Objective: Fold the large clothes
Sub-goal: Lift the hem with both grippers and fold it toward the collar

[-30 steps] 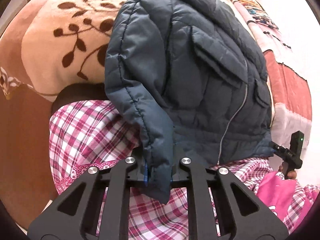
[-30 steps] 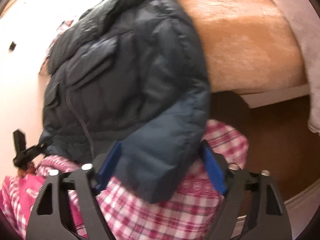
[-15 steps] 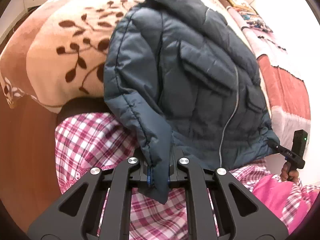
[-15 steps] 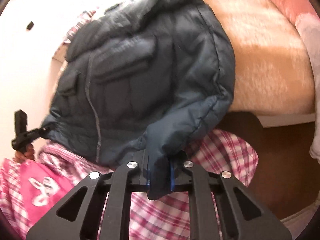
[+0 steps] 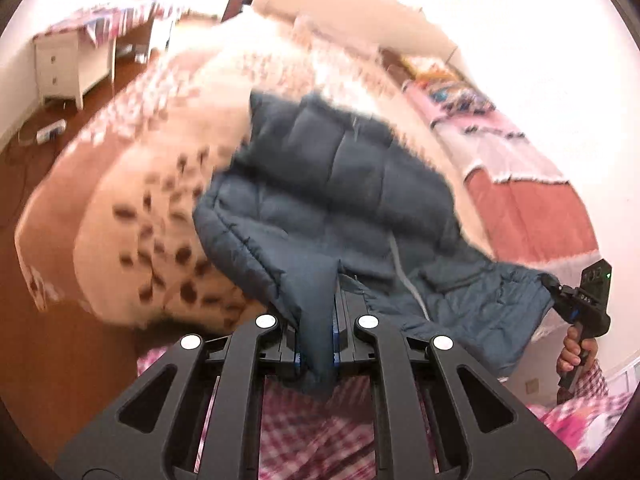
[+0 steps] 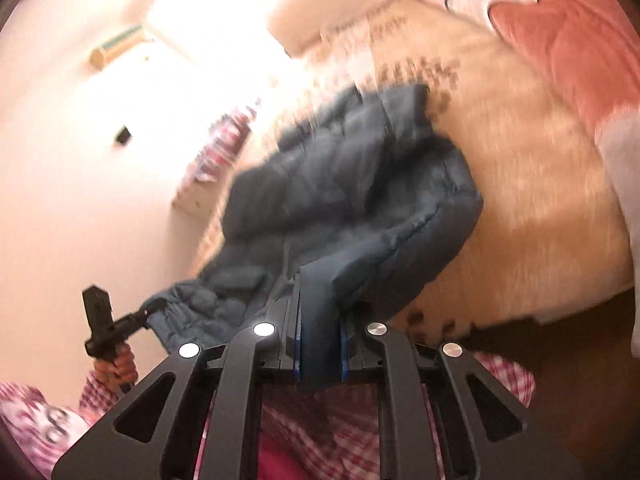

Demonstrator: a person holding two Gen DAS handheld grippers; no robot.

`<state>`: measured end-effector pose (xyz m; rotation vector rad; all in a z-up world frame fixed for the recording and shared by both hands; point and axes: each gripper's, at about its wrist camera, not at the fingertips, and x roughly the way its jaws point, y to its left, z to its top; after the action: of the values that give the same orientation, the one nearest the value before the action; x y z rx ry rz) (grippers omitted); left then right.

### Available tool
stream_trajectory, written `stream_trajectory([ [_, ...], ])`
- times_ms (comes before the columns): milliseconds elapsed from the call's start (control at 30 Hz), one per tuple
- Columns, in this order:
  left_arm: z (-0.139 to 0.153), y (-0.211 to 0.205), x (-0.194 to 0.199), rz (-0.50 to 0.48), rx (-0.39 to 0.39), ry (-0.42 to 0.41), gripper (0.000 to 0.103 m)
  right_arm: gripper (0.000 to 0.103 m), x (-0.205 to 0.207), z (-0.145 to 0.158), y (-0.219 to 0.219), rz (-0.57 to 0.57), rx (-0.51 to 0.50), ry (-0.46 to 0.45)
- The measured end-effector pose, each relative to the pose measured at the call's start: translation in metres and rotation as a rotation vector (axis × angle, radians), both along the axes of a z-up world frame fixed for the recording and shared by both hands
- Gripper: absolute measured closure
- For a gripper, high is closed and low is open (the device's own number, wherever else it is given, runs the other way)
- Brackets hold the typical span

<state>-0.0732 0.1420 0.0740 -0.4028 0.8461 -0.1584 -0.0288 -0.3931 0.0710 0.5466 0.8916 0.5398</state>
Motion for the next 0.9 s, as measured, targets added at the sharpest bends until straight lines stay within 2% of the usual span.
stream_trajectory([
  [167, 0.046, 0.006, 0.034, 0.007, -0.003, -0.101, 0.093, 0.089, 0.034, 0.035, -0.009, -0.051, 0.013, -0.057],
  [300, 0.073, 0.015, 0.076, 0.023, -0.020, -0.147, 0.093, 0.089, 0.073, 0.065, -0.005, -0.076, -0.031, -0.112],
  [400, 0.083, 0.020, 0.117, 0.043, -0.020, -0.158, 0.093, 0.089, 0.108, 0.084, 0.000, -0.087, -0.061, -0.136],
  [533, 0.086, 0.030, 0.176, 0.085, -0.059, -0.149, 0.093, 0.089, 0.168, 0.097, 0.007, -0.114, -0.075, -0.129],
  [733, 0.072, 0.041, 0.279, 0.160, -0.055, -0.106, 0.093, 0.089, 0.270, 0.089, 0.021, -0.181, -0.100, -0.077],
  [900, 0.048, 0.040, 0.364, 0.192, -0.022, -0.060, 0.093, 0.089, 0.357, 0.053, 0.032, -0.236, -0.148, -0.007],
])
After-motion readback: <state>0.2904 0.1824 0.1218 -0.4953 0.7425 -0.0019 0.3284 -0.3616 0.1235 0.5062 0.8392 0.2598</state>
